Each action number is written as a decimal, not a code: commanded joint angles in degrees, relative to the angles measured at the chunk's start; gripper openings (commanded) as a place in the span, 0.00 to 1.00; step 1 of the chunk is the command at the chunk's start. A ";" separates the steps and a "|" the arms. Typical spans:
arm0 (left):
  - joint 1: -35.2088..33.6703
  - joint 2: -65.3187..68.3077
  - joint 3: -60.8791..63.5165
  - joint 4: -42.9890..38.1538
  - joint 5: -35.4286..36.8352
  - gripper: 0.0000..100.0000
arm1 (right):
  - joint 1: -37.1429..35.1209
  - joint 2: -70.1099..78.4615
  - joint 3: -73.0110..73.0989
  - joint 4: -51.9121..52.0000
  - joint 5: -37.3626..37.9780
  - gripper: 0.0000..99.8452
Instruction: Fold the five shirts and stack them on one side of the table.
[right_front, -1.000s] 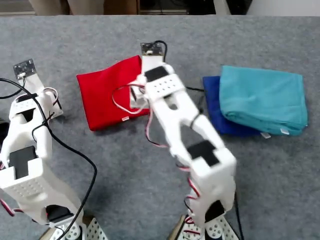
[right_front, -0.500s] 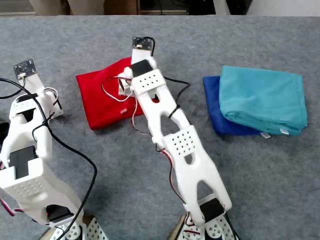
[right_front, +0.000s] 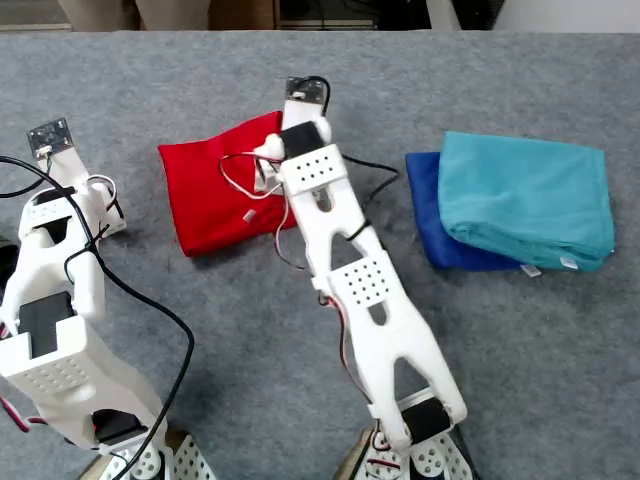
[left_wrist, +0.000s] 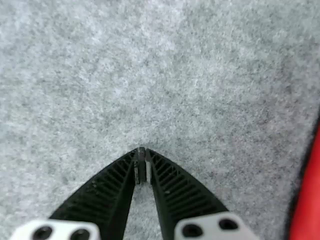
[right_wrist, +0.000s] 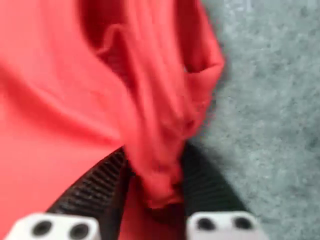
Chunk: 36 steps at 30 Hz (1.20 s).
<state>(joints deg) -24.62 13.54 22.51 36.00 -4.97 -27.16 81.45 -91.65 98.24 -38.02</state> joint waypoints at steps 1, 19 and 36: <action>-0.18 -2.95 -0.18 -0.79 -0.62 0.02 | 1.98 -0.48 -0.92 1.41 -0.70 0.04; -0.18 -2.95 -0.18 -0.79 -0.62 0.02 | 14.90 -25.10 -2.33 2.73 5.89 0.00; -0.53 -3.03 -0.18 -0.79 -0.62 0.02 | 39.87 -42.77 8.31 4.13 13.27 0.00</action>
<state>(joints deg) -24.70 13.54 22.77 36.00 -4.97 8.79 47.60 -87.87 101.49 -26.15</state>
